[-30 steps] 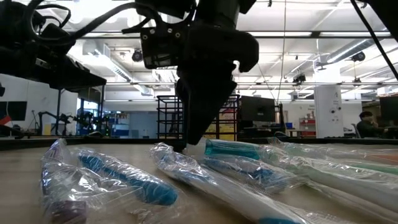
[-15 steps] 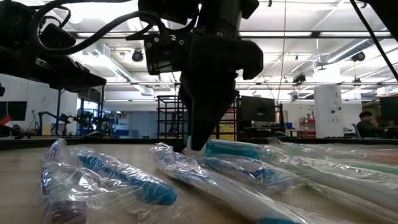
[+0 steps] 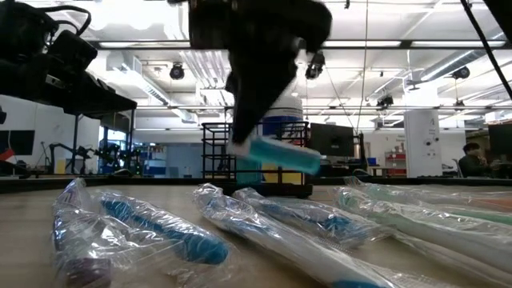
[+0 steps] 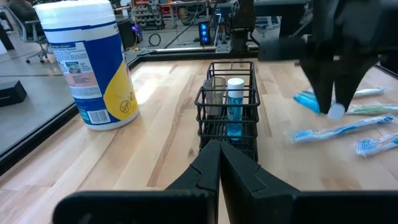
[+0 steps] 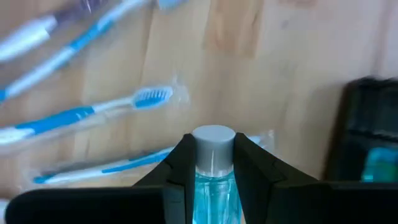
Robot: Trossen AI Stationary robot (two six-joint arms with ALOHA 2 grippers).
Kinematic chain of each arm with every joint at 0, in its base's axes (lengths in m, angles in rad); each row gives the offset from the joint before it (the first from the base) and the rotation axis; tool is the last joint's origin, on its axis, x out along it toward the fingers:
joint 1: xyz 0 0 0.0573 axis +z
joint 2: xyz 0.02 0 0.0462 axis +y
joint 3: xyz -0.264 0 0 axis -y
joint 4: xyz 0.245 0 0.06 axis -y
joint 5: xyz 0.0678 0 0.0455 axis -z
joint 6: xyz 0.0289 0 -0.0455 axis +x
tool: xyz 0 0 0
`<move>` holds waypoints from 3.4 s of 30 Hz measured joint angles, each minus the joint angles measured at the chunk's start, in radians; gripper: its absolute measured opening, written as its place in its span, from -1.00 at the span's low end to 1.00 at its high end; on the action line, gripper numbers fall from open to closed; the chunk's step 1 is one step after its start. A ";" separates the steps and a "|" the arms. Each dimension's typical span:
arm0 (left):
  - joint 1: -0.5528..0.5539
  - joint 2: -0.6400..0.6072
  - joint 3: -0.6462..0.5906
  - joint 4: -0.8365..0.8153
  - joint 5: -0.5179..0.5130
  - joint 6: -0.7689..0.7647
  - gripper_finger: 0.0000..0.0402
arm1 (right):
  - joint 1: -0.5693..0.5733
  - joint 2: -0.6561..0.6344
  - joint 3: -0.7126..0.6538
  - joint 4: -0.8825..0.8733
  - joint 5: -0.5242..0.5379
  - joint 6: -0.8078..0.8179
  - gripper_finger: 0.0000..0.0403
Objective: Pick & Place toothbrushing station
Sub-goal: Put the mouthwash into the wire organizer
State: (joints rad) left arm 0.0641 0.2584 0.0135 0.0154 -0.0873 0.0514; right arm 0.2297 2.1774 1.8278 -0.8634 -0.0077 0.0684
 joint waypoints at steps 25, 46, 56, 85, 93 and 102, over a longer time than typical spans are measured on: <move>0.000 0.000 -0.002 0.010 0.000 -0.002 -0.94 | 0.167 -0.621 -1.036 1.347 0.331 0.111 -0.64; 0.000 -0.002 -0.002 0.012 0.000 -0.003 -0.94 | 0.229 -0.295 -1.211 1.959 0.656 0.114 -0.64; 0.000 -0.002 -0.002 0.011 0.000 -0.004 -0.94 | 0.233 -0.183 -1.220 2.123 0.671 0.072 -0.64; 0.000 -0.002 -0.002 0.011 0.000 -0.003 -0.94 | 0.262 -0.125 -1.254 2.295 0.730 -0.012 -0.97; 0.000 -0.001 -0.002 0.010 0.000 -0.003 -0.94 | 0.199 -0.531 -0.962 0.922 0.438 0.277 -0.95; 0.000 -0.001 -0.002 0.009 0.001 -0.003 -0.94 | 0.190 -0.480 -0.524 0.265 0.303 0.064 -0.46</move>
State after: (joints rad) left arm 0.0642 0.2574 0.0120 0.0242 -0.0864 0.0483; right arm 0.4200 1.6971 1.3038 -0.5986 0.2955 0.1323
